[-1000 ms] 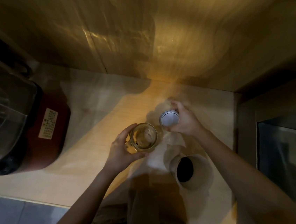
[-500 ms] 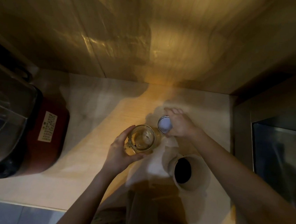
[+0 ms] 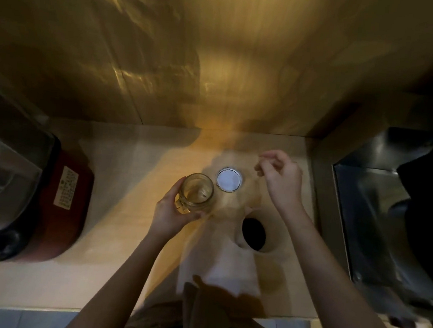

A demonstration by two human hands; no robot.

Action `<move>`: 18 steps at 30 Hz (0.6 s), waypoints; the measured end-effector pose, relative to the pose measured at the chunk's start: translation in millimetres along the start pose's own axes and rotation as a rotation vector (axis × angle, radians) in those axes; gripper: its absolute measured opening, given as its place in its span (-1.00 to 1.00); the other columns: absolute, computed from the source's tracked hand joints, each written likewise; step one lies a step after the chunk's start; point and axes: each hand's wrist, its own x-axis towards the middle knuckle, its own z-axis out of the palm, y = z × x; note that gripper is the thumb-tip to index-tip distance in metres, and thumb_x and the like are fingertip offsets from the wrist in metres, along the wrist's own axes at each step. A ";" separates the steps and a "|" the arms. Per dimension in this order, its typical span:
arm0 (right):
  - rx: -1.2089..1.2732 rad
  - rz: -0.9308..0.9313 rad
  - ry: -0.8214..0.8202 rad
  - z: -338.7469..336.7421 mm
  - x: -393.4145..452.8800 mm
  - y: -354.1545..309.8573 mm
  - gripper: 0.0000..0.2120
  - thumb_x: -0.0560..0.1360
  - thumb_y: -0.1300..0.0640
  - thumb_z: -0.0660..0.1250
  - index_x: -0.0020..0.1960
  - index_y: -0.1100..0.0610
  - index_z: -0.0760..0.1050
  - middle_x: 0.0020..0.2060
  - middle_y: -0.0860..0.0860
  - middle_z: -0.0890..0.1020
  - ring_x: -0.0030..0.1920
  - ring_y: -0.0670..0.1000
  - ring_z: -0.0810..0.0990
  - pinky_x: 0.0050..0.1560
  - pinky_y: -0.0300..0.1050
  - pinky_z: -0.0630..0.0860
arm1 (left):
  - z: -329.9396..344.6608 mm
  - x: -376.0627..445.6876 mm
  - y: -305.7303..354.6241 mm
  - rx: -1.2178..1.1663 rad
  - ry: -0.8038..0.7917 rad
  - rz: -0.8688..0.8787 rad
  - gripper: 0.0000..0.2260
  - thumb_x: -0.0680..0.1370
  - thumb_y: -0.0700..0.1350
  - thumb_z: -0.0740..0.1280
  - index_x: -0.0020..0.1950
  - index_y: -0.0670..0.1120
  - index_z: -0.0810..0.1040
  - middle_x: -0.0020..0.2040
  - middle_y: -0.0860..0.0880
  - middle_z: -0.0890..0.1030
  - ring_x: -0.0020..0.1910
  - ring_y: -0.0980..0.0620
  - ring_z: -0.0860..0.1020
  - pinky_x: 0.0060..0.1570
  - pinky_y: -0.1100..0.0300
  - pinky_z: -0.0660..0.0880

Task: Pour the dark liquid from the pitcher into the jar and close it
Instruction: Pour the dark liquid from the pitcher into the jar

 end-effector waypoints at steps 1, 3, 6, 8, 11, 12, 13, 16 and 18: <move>0.023 0.019 0.062 -5.2 -13.4 3.9 -0.84 0.48 0.34 0.27 -0.14 0.11 0.52 -0.38 -0.01 0.59 -0.35 -0.14 0.56 -0.13 -0.07 0.51 | -0.1 -0.3 0.2 -0.002 0.004 0.004 -0.18 0.20 -0.06 0.57 0.40 -0.03 0.29 0.33 -0.03 0.49 0.32 -0.02 0.42 0.16 0.28 0.29; 0.036 0.068 0.156 -14.5 -40.3 18.0 -0.87 0.50 0.31 0.26 -0.05 0.13 0.53 -0.27 0.05 0.61 -0.22 0.02 0.59 -0.05 0.03 0.53 | 0.2 -0.8 0.7 -0.012 0.012 0.001 -0.18 0.20 -0.07 0.57 0.39 -0.02 0.30 0.32 -0.03 0.49 0.32 -0.01 0.42 0.14 0.28 0.29; -0.010 0.108 0.223 -24.5 -82.1 39.8 -0.85 0.54 0.28 0.25 0.07 0.12 0.51 -0.09 0.00 0.60 -0.06 0.02 0.58 0.06 0.06 0.53 | 1.0 -1.2 0.8 -0.034 0.015 -0.008 -0.17 0.20 -0.10 0.57 0.40 -0.03 0.29 0.32 -0.06 0.49 0.31 -0.01 0.42 0.14 0.28 0.29; -0.036 0.069 0.242 -28.1 -105.9 47.5 -0.83 0.55 0.25 0.25 0.12 0.12 0.50 -0.07 -0.10 0.56 -0.04 -0.16 0.54 0.03 -0.10 0.49 | 1.1 -1.3 1.2 -0.042 0.010 -0.007 -0.17 0.21 -0.13 0.57 0.41 -0.05 0.28 0.33 -0.08 0.49 0.31 -0.03 0.42 0.16 0.26 0.30; -0.032 0.009 0.262 -30.9 -126.8 56.5 -0.82 0.53 0.21 0.25 0.11 0.06 0.48 0.01 -0.02 0.56 0.03 -0.15 0.52 0.00 -0.29 0.44 | 0.6 -1.3 -0.4 -0.025 -0.001 0.007 -0.19 0.24 -0.17 0.55 0.41 -0.07 0.26 0.34 -0.11 0.47 0.32 -0.08 0.42 0.16 0.25 0.30; -0.019 0.004 0.264 -31.5 -130.6 59.4 -0.81 0.54 0.25 0.26 0.11 0.05 0.47 0.04 0.02 0.56 0.05 -0.11 0.52 -0.01 -0.35 0.45 | 0.0 -1.2 -0.8 -0.011 -0.007 0.014 -0.19 0.24 -0.17 0.54 0.42 -0.08 0.26 0.35 -0.12 0.46 0.33 -0.09 0.41 0.16 0.24 0.29; -0.007 -0.003 0.265 -32.2 -133.5 62.1 -0.78 0.54 0.30 0.26 0.11 0.05 0.46 0.06 0.04 0.55 0.07 -0.09 0.52 0.00 -0.41 0.45 | -0.4 -0.9 -1.3 0.002 -0.014 0.022 -0.19 0.24 -0.17 0.54 0.42 -0.08 0.25 0.35 -0.12 0.46 0.33 -0.10 0.41 0.17 0.22 0.30; -0.052 -0.029 0.277 -34.4 -138.3 67.4 -0.71 0.50 0.36 0.30 0.14 0.08 0.45 0.10 0.04 0.54 0.12 -0.09 0.50 0.07 -0.51 0.39 | -1.2 -0.9 -0.7 0.013 -0.026 0.028 -0.20 0.24 -0.13 0.55 0.41 -0.06 0.26 0.33 -0.11 0.48 0.31 -0.10 0.43 0.15 0.22 0.31; -0.116 -0.028 0.291 -35.1 -140.0 72.3 -0.67 0.47 0.36 0.32 0.18 0.10 0.44 0.13 0.01 0.51 0.15 -0.10 0.46 0.11 -0.47 0.36 | -1.0 -1.7 -0.5 -0.007 -0.030 0.018 -0.19 0.23 -0.13 0.55 0.41 -0.06 0.27 0.32 -0.10 0.49 0.31 -0.09 0.43 0.15 0.22 0.31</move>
